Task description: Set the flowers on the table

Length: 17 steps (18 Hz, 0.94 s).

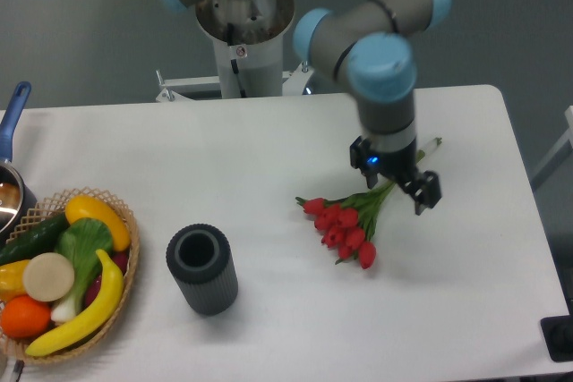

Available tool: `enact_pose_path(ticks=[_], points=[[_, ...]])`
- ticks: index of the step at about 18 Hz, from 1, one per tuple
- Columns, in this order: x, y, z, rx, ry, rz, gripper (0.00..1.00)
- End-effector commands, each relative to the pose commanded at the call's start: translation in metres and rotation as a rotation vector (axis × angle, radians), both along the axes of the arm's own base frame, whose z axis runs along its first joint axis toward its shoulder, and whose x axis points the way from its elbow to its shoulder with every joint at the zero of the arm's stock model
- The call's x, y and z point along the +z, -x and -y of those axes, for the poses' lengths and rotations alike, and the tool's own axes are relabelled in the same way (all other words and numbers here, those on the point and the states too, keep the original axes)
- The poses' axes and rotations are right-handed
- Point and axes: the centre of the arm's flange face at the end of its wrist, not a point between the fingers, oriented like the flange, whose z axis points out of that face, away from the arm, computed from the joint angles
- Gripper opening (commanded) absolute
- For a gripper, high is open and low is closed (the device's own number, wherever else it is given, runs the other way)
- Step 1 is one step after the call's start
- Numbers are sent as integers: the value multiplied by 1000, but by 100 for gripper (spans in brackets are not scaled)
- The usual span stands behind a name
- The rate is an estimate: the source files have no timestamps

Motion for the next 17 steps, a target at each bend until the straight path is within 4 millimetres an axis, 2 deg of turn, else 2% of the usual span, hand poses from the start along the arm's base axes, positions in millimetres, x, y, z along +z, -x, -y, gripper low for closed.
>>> enact_pose_path(ticks=[3, 4, 7, 9, 11, 14, 17], points=[[31, 9, 16, 12, -45, -29, 100], [36, 9, 21, 12, -61, -29, 100], [40, 13, 41, -36, -75, -32, 100], [36, 17, 54, -111, -36, -48, 100], [34, 15, 59, -186, -3, -56, 100], [36, 19, 92, -243, 40, -52, 100], [36, 20, 109, -264, 56, -49, 100]])
